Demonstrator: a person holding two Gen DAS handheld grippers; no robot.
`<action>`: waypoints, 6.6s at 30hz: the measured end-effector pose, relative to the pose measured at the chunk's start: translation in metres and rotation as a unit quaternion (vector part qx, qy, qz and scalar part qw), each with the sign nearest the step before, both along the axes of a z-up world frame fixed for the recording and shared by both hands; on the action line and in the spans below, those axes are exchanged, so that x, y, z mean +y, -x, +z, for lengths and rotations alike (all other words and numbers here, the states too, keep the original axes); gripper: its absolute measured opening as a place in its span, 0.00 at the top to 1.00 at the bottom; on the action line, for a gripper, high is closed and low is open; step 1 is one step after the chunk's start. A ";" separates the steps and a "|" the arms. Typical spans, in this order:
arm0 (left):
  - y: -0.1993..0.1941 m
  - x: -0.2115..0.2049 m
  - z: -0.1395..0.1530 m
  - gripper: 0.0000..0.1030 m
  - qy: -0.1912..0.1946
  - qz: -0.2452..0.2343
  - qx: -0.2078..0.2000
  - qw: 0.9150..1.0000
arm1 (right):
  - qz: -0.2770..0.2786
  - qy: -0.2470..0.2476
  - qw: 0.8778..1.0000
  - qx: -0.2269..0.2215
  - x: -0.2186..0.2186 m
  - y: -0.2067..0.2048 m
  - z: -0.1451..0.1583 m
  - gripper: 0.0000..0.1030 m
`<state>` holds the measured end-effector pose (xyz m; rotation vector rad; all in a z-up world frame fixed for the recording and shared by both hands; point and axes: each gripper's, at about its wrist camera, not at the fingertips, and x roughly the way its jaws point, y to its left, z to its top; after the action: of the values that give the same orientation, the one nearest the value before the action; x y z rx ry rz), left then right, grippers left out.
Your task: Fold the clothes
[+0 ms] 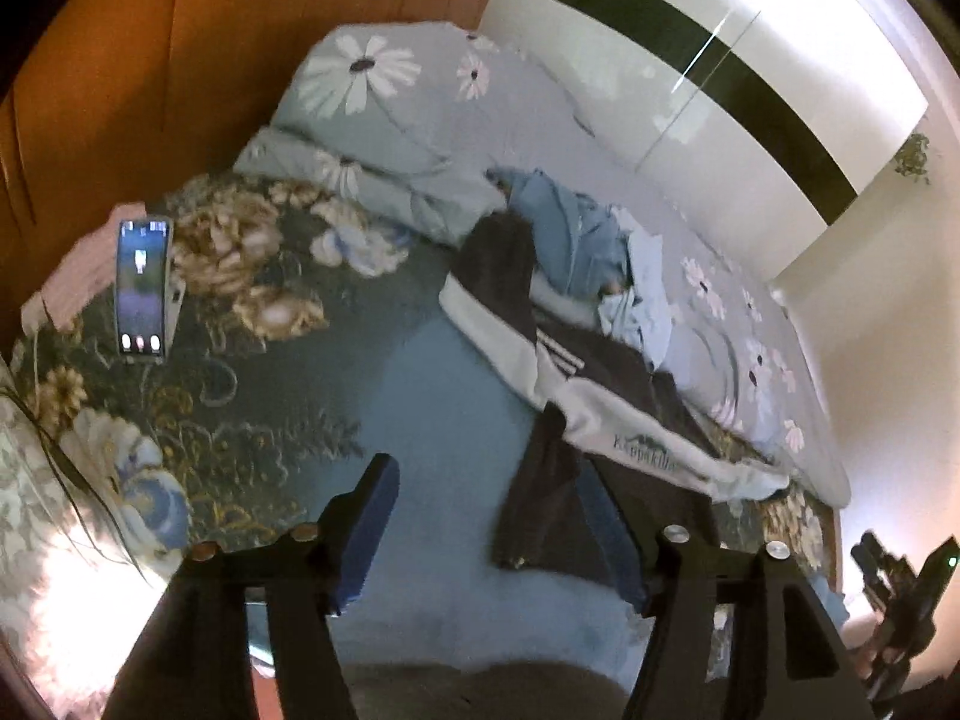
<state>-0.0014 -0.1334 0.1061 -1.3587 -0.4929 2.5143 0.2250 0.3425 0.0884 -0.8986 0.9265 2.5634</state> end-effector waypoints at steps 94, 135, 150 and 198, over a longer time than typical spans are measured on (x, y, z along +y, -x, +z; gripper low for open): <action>0.006 0.061 -0.247 0.65 -0.030 -0.104 -0.224 0.969 | 0.105 0.144 0.919 -0.353 -0.001 0.014 -0.191 0.56; 0.282 0.106 -0.191 0.92 0.088 0.118 -0.046 0.988 | -0.017 0.193 0.955 -0.224 0.104 0.020 -0.211 0.53; 0.172 -0.022 -0.286 0.88 -0.064 0.224 -0.169 0.958 | -0.007 0.116 0.974 -0.193 0.126 0.071 -0.175 0.53; 0.103 0.005 -0.262 0.58 -0.049 0.158 -0.231 0.959 | -0.352 0.156 0.907 -0.169 0.386 -0.007 -0.174 0.89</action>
<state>-0.1045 -0.1282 -0.1560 -1.9697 -0.9823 2.3418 0.2317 0.7285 -0.0855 -0.8424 1.2773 1.6220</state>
